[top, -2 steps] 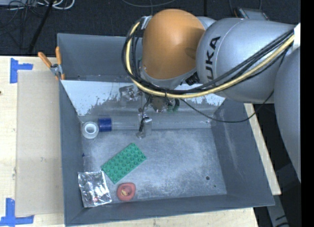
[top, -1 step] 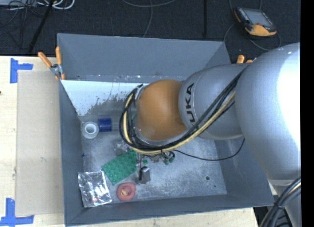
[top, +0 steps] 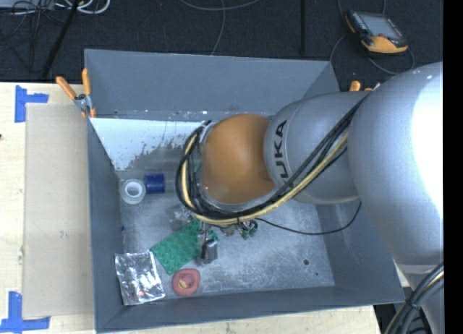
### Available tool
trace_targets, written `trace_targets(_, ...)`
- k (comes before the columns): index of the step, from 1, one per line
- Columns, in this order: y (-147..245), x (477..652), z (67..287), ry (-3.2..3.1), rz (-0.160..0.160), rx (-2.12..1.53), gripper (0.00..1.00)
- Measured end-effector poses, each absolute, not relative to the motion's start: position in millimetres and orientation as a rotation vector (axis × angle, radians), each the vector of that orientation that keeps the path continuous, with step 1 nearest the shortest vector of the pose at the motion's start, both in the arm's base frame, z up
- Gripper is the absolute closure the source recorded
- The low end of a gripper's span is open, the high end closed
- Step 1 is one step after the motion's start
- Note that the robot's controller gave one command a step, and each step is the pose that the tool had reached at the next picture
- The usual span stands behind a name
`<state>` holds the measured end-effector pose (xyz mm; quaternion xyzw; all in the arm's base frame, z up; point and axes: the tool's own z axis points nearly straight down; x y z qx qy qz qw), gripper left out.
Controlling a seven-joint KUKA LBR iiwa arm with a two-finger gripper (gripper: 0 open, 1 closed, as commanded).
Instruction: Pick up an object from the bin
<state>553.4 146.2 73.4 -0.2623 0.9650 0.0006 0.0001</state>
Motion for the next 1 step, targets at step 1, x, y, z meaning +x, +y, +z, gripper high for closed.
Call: trace_targets(1, 136.6, 578.9, 210.1, 3.022, -0.001, -0.820, 1.00)
